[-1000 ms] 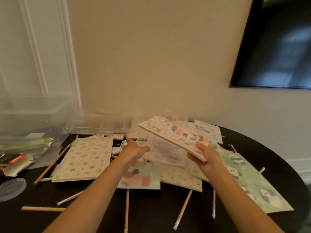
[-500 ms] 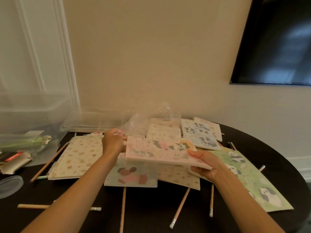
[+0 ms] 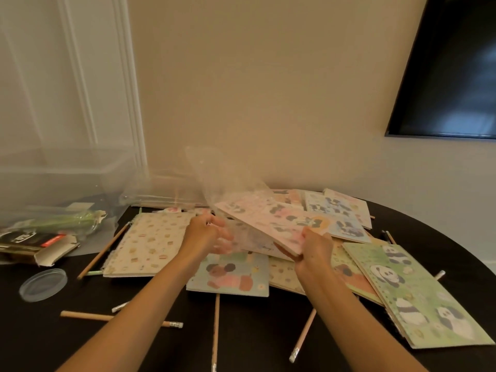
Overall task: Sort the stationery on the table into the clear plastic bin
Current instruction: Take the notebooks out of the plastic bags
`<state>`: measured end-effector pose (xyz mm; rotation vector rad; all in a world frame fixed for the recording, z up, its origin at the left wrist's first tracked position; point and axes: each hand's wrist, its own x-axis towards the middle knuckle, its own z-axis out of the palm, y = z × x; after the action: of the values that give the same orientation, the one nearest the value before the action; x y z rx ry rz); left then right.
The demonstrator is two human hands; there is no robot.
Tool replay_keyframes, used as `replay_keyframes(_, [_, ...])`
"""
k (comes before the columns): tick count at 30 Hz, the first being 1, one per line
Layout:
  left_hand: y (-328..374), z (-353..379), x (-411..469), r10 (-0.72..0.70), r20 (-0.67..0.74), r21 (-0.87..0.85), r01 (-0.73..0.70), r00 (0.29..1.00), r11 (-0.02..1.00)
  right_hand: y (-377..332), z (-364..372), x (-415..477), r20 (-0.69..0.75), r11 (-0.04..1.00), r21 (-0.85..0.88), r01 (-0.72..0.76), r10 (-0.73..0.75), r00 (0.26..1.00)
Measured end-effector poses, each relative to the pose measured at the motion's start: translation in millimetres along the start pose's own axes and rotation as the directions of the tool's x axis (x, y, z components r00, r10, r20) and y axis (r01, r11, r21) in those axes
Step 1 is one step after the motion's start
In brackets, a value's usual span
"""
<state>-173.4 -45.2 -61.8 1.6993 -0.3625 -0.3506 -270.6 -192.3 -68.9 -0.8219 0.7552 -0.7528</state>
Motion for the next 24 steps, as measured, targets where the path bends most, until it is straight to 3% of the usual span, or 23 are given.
replay_keyframes(4, [-5, -5, -12, -0.203, 0.246, 0.152, 0.169, 0.948, 0.974, 18, 18, -11, 0.104, 0.995, -0.081, -0.051, 0.06, 0.993])
replay_keyframes(7, [-14, -15, -10, -0.284, 0.172, 0.106, 0.269, 0.943, 0.957, 22, 17, -17, 0.166, 0.979, -0.155, -0.136, 0.162, 0.973])
replay_keyframes(11, [-30, -23, 2, -0.252, -0.008, -0.015, 0.252, 0.968, 0.968, 20, 8, -19, 0.266, 0.97, -0.064, -0.233, 0.241, 0.933])
replay_keyframes(15, [-34, -18, 7, -0.164, 0.154, -0.142, 0.187, 0.974, 0.972, 12, 8, -21, 0.351, 0.968, 0.034, -0.249, 0.222, 0.91])
replay_keyframes(18, [-27, -12, 6, -0.081, 0.149, -0.232, 0.115, 0.985, 0.966, 12, 12, -22, 0.408, 0.954, 0.073, -0.29, 0.237, 0.882])
replay_keyframes(24, [-16, -23, 2, -0.094, 0.308, -0.098, 0.13, 0.947, 0.987, 16, 33, -24, 0.469, 0.894, 0.169, -0.414, 0.297, 0.832])
